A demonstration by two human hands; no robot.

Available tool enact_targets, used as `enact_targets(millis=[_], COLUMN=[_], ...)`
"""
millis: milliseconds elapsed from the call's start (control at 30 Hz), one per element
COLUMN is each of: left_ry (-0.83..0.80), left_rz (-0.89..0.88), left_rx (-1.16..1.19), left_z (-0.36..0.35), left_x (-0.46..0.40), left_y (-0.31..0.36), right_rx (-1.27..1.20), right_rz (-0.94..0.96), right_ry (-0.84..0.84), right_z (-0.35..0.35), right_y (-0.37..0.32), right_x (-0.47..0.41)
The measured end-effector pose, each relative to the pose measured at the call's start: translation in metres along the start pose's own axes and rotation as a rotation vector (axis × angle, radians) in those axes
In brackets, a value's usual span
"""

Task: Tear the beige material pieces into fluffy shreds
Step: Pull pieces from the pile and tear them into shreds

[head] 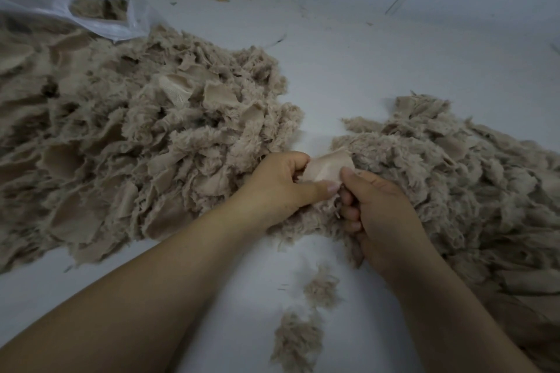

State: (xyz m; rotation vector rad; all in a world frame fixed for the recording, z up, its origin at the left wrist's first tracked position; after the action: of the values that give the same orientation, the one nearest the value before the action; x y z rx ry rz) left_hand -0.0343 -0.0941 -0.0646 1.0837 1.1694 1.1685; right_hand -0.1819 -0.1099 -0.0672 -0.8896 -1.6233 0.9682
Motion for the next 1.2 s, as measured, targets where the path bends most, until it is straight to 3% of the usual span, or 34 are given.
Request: enact_targets(millis=[133, 300, 567, 900, 1000, 1200], left_ry=[-0.098, -0.108, -0.043, -0.169, -0.285, -0.849], left_rz=[0.040, 0.032, 0.020, 0.023, 0.039, 0.053], left_rx=[-0.057, -0.079, 0.137, 0.292, 0.263, 0.071], left_z=[0.003, 0.004, 0.005, 0.014, 0.018, 0.024], left_x=[0.001, 0.002, 0.001, 0.002, 0.005, 0.019], left_y=[0.002, 0.004, 0.006, 0.006, 0.008, 0.017], right_rx=[-0.020, 0.168, 0.083, 0.035, -0.006, -0.045], right_rz=[0.000, 0.022, 0.022, 0.014, 0.001, 0.001], right_ry=[0.029, -0.005, 0.043, 0.041, 0.061, 0.057], right_z=[0.002, -0.001, 0.001, 0.002, 0.003, 0.008], right_y=[0.000, 0.000, 0.002, 0.004, 0.006, 0.004], right_x=[0.000, 0.008, 0.002, 0.001, 0.000, -0.001])
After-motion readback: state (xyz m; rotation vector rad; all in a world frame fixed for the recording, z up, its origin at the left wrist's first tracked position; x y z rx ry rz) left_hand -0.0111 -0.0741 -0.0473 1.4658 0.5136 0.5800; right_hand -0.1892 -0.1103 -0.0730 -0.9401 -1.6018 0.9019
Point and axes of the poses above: each hand's wrist, its own x-axis away from the middle knuckle, its own z-axis out of the back of the hand, y = z × x, the point moved 3 cm from there along -x, towards the middle knuckle, and after that the axes turned 7 degrees about -z, right-handed, at the moved point
